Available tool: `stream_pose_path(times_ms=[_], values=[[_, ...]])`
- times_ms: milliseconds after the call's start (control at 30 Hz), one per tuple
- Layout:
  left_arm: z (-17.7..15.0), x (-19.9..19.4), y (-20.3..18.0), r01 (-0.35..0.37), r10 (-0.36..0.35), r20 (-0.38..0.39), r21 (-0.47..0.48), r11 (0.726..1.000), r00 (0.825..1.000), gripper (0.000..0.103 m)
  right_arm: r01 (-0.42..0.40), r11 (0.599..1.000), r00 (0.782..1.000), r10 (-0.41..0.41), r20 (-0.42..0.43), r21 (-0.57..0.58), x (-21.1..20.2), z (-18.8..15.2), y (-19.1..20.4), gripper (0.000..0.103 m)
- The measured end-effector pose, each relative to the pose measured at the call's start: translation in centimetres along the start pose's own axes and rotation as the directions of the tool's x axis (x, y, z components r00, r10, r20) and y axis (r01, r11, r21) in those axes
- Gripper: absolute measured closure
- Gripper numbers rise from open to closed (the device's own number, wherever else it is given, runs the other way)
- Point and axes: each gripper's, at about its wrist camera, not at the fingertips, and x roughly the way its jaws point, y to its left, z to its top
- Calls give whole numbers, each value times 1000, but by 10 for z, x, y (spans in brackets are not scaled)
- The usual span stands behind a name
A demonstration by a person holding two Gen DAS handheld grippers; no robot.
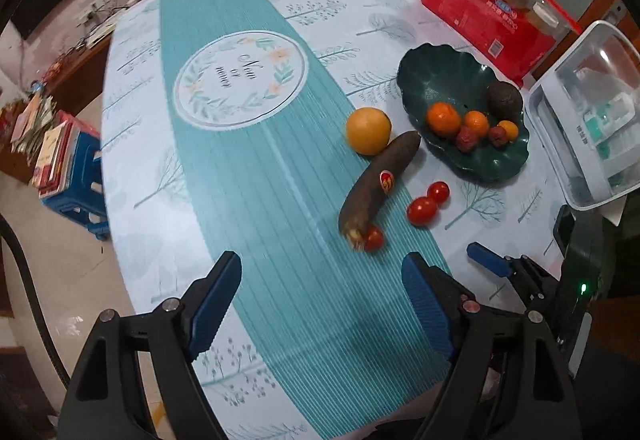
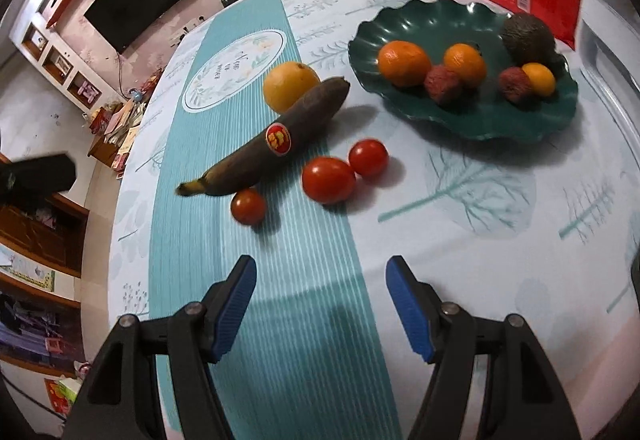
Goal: Organize fruits
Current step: 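Grasp the dark banana with the left tool while the right tool grasps a cherry tomato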
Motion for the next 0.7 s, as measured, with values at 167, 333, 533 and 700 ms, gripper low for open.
stream_pose_path(times_ms=[167, 333, 533, 700], values=[[29, 28, -14, 5, -1, -67, 57, 998, 998, 22, 47, 997, 997, -43, 68, -60, 7, 9, 3, 35], [47, 64, -31, 25, -10, -131, 114, 993, 991, 22, 69, 989, 991, -53, 126, -128, 13, 16, 4, 36], [59, 104, -36, 58, -37, -169, 120, 991, 985, 22, 76, 977, 985, -43, 166, -199, 20, 18, 8, 36], [62, 128, -39, 81, -58, -167, 138, 987, 984, 22, 114, 961, 979, -67, 190, -250, 26, 19, 13, 43]])
